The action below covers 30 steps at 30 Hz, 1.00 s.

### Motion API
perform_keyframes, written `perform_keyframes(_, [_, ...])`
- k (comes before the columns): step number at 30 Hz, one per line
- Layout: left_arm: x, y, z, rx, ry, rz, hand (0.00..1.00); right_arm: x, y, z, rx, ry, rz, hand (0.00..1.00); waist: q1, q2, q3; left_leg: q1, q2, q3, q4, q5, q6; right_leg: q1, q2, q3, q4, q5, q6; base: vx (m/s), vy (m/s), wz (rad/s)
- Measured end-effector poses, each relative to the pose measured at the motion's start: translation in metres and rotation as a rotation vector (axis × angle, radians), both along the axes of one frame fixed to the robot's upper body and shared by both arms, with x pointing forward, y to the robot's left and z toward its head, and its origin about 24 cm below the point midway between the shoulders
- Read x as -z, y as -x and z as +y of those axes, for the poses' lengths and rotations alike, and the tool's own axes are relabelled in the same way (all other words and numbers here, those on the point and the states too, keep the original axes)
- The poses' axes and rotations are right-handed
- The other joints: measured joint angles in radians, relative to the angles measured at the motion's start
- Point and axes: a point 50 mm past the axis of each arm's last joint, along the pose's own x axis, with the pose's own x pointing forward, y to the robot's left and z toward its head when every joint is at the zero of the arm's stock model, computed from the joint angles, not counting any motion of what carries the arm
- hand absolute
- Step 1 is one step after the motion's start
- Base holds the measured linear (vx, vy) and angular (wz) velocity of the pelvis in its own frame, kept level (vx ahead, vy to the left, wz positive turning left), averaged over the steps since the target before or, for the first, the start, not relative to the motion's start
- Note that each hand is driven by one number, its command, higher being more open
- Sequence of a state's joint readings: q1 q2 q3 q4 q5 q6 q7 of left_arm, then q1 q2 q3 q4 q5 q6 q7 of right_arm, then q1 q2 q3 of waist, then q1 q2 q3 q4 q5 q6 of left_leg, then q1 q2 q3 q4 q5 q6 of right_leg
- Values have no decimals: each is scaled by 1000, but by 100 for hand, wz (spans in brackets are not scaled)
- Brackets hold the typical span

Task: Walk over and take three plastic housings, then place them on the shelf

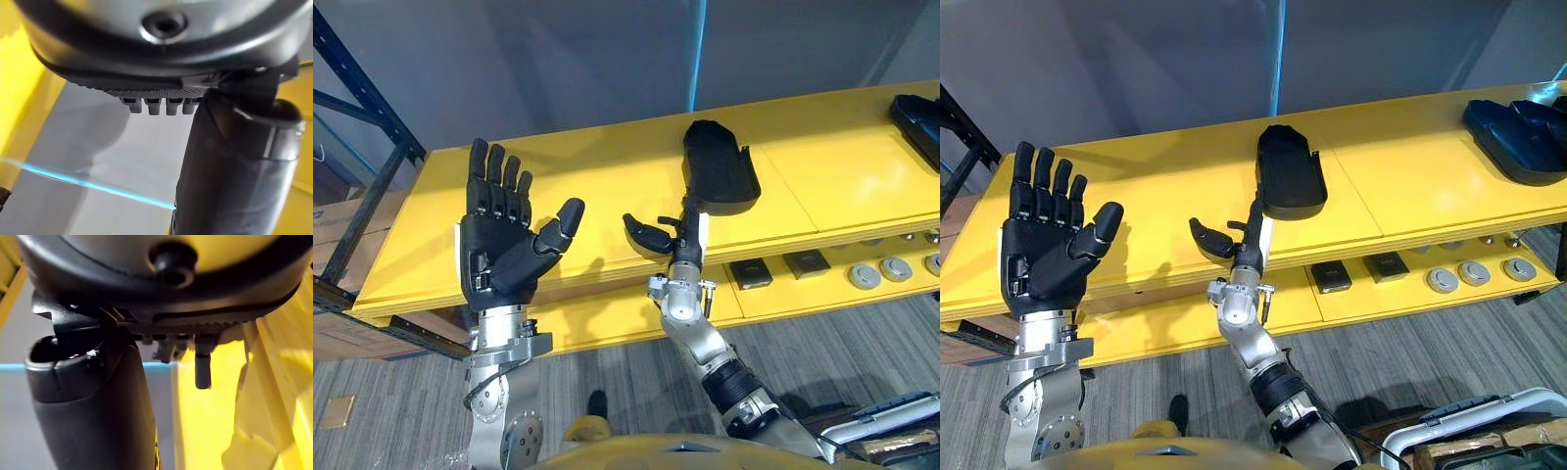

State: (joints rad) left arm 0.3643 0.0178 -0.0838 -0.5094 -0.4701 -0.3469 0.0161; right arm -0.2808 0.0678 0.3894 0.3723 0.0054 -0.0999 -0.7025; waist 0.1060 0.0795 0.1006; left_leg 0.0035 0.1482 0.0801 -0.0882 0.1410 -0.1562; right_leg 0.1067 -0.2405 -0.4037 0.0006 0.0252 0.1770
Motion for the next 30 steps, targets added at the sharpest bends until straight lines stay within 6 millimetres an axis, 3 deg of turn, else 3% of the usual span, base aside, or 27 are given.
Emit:
perform_keyframes(7, [0, 0, 0, 2, -3, -2, 100, 1, 2, -8, -19, -27, -13, 100, -1, -2, -1, 2, 0, 3, 0, -2, 0, 0, 0, 3, -1, 3, 5, 0, 0, -1])
perform_keyframes(15, [-2, 1, 6, 23, -50, -26, 100, -2, 15, -10, -285, -156, -56, 100, -25, -21, -10, 6, 2, 13, 2, -7, -2, 0, 2, 21, -3, 4, 5, 1, -1, -4])
perform_keyframes(20, [-3, 3, 20, -27, -90, -30, 100, -36, 43, -31, -475, -200, -204, 100, -35, -32, -11, 14, 7, 40, 2, -16, -5, -14, 5, 50, -4, 6, 4, -2, -6, -16])
perform_keyframes(22, [-4, 4, 23, -39, -104, -30, 100, -49, 54, -39, -538, -234, -255, 100, -55, -40, -10, 20, 13, 56, 2, -19, -6, -17, 10, 64, -4, 7, 2, -6, -12, -20])
perform_keyframes(25, [-5, 4, 23, -27, -115, -37, 100, -48, 65, -54, -540, -241, -263, 100, -76, -56, -18, 24, 21, 82, 2, -25, -8, -34, 18, 93, -5, 9, -2, -12, -13, -26])
perform_keyframes(30, [-6, 4, 21, 1, -102, -51, 100, -33, 83, -78, -543, -188, -190, 100, -116, -57, -17, 29, 21, 117, 2, -32, -9, -56, 18, 130, -8, 16, -1, -2, 3, -22])
